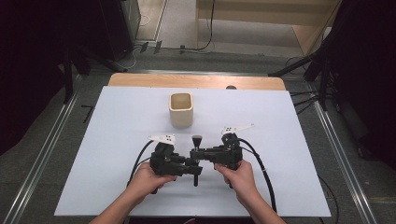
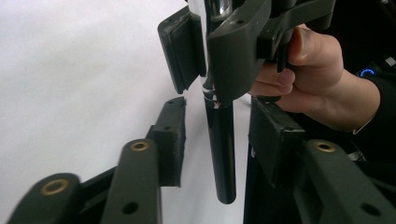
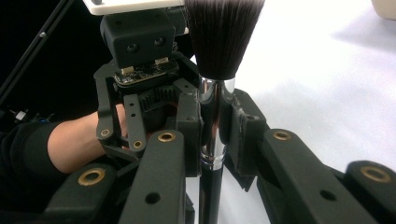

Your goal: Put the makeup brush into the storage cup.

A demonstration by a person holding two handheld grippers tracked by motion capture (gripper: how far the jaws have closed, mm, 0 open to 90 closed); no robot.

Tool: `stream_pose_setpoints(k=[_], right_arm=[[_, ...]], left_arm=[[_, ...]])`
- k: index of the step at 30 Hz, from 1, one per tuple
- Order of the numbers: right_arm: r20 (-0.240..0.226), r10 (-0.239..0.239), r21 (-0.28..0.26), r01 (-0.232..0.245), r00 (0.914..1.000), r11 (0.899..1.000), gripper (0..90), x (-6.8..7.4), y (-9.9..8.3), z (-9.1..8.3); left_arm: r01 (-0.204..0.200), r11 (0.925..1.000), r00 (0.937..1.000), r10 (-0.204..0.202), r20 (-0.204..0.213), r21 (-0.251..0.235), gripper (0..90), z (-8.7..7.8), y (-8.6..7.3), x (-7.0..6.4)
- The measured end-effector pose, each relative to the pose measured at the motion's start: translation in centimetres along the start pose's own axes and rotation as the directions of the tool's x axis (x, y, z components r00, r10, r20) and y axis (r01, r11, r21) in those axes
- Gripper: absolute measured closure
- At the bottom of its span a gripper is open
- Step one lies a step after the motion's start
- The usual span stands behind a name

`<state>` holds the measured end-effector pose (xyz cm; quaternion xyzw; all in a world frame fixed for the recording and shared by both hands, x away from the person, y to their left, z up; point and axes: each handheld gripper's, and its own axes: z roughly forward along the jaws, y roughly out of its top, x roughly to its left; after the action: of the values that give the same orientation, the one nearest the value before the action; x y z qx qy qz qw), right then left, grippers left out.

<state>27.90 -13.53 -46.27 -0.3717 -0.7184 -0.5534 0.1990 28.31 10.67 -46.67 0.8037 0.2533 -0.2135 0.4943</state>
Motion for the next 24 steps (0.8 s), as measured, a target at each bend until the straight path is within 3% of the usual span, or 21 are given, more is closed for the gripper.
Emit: stream_pose_setpoints(k=[11,15,24], right_arm=[[0.007,-0.007,0.003,0.007,1.0,1.0,78.1,0.07,-0.07,0.1],[0.01,-0.014,0.0,0.014,0.9999,1.0,78.1,0.08,-0.09,0.13],[0.018,-0.022,-0.006,0.022,0.9996,1.0,78.0,0.14,-0.1,0.09]], left_arm=[[0.003,0.9997,1.0,-0.003,-0.006,-0.023,73.8,-0.32,0.05,0.07],[-0.004,0.9998,0.9999,0.004,-0.015,-0.02,76.8,-0.3,0.06,0.02],[0.02,0.9996,0.9996,-0.02,-0.022,-0.021,79.0,-0.37,0.14,0.15]])
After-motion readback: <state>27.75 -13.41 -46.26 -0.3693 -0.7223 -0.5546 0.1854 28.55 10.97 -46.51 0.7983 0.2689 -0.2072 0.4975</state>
